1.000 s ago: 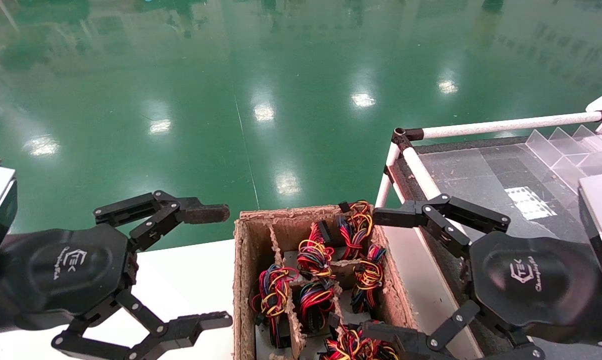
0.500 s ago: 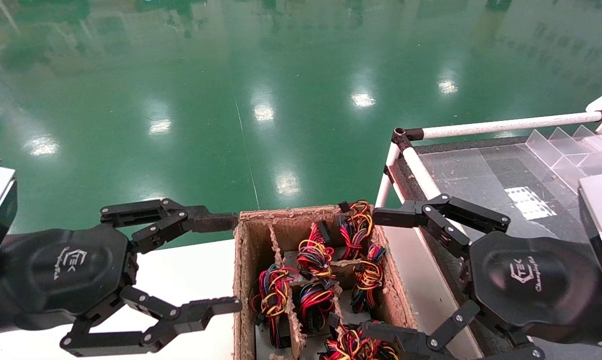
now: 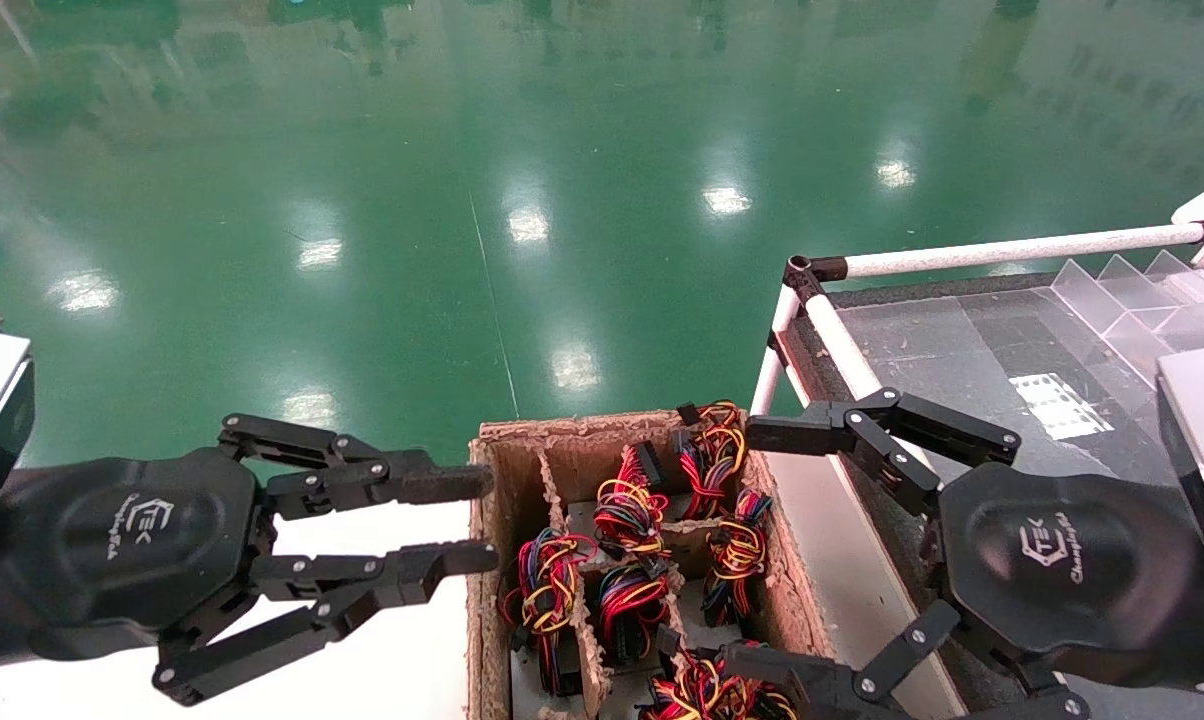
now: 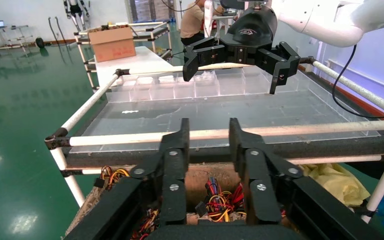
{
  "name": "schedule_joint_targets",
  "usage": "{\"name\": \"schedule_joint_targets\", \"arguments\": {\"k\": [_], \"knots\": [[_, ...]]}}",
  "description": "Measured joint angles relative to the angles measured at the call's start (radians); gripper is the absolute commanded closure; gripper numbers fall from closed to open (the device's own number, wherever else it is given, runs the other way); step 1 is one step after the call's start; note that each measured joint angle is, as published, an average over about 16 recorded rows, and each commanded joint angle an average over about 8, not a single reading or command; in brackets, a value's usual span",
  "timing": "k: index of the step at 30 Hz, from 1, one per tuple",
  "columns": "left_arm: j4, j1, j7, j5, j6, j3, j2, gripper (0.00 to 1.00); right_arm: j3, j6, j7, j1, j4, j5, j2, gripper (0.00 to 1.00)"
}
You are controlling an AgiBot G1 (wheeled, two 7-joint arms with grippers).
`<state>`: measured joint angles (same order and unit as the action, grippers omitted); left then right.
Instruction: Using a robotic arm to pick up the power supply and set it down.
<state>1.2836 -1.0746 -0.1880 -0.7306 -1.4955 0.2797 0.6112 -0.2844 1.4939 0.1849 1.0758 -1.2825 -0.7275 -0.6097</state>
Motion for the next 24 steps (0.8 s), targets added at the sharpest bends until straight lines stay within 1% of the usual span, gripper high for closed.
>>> {"name": "schedule_joint_targets", "arguments": {"k": [7, 8, 15, 16, 24], "knots": [[0.0, 0.0, 0.0, 0.0, 0.0, 0.0, 0.0, 1.0, 0.0, 0.0, 0.0, 0.0, 0.0, 0.0, 0.0, 0.0], [0.0, 0.0, 0.0, 0.0, 0.0, 0.0, 0.0, 0.98, 0.0, 0.0, 0.0, 0.0, 0.0, 0.0, 0.0, 0.0], [0.0, 0.0, 0.0, 0.0, 0.0, 0.0, 0.0, 0.1, 0.0, 0.0, 0.0, 0.0, 0.0, 0.0, 0.0, 0.0], [0.0, 0.0, 0.0, 0.0, 0.0, 0.0, 0.0, 0.0, 0.0, 0.0, 0.0, 0.0, 0.0, 0.0, 0.0, 0.0], [0.0, 0.0, 0.0, 0.0, 0.0, 0.0, 0.0, 0.0, 0.0, 0.0, 0.0, 0.0, 0.0, 0.0, 0.0, 0.0]]}}
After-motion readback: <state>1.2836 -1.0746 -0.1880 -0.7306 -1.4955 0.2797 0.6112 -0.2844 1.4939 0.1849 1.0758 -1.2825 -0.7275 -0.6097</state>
